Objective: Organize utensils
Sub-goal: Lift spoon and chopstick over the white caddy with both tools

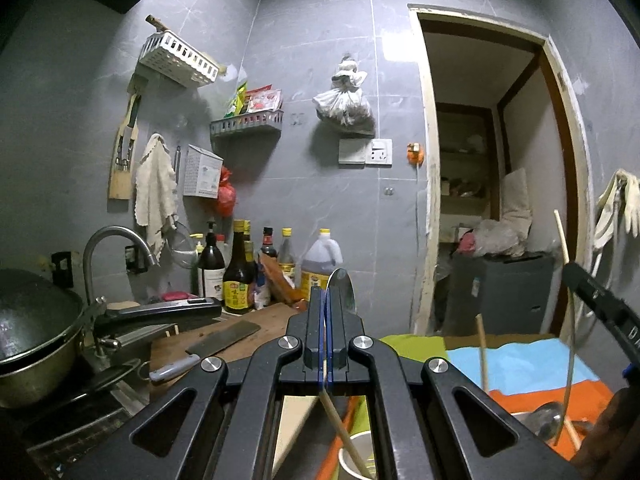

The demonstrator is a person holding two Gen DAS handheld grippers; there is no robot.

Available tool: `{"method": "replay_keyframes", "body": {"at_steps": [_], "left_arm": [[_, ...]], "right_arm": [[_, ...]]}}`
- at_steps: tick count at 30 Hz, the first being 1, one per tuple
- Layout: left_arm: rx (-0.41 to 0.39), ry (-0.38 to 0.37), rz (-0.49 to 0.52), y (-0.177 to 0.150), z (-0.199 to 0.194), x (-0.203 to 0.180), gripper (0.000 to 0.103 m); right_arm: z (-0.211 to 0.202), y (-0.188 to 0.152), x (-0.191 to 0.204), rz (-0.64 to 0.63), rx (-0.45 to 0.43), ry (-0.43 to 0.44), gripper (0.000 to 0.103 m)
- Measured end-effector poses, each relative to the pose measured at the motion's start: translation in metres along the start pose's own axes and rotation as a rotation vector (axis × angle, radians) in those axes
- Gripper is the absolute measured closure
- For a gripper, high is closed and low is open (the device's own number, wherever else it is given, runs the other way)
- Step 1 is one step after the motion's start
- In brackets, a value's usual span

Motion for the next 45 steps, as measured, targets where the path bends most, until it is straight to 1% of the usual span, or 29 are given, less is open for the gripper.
{"method": "replay_keyframes", "body": {"at_steps": [3,8,12,19,22,25,28,31,35,41,45], "left_arm": [[-0.002,0.022,0.03,-0.009,0.006,-0.007,0.103],[0.006,0.038,0.058,-0.021,0.014,-0.012,0.103],[0.022,0.032,0.049,-0.027,0.02,-0.012,0.103],[0.021,0.023,0.035,-0.026,0.019,-0.011,0.103],[0.022,0.019,0.031,-0.026,0.019,-0.011,0.103],[0.026,0.013,0.03,-0.028,0.02,-0.011,0.103],[0.033,0.004,0.028,-0.03,0.02,-0.014,0.103],[0.042,-0.011,0.023,-0.033,0.022,-0.015,0.103],[0.056,-0.032,0.014,-0.036,0.022,-0.017,0.103],[0.102,-0.102,-0.011,-0.044,0.019,-0.024,0.103],[0.116,-0.139,-0.016,-0.05,0.013,-0.032,0.103]], "right_arm": [[0.006,-0.006,-0.002,-0.002,0.007,-0.006,0.1],[0.013,-0.012,-0.006,0.004,0.009,-0.02,0.1],[0.016,-0.013,-0.007,0.012,0.0,-0.033,0.1],[0.017,-0.009,-0.003,0.001,-0.032,-0.04,0.1],[0.019,-0.009,-0.001,-0.001,-0.05,-0.061,0.1],[0.018,-0.014,-0.002,-0.02,-0.077,-0.112,0.1],[0.02,-0.021,-0.002,-0.05,-0.083,-0.146,0.1],[0.023,-0.028,-0.004,-0.061,-0.068,-0.156,0.1],[0.023,-0.035,-0.003,-0.071,-0.035,-0.147,0.1],[0.017,-0.046,-0.004,-0.072,0.055,-0.112,0.1],[0.011,-0.05,-0.003,-0.08,0.103,-0.096,0.1]]}}
Point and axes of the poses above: each gripper's, at about its wrist camera, not at the fingertips, and z roughly the way its jaws point, x to its left, y to its top, the point moved 5 cm from there along z, roughly the way its jaws point, and after that the axes turned 9 degrees about z, right-handed, at the moved point
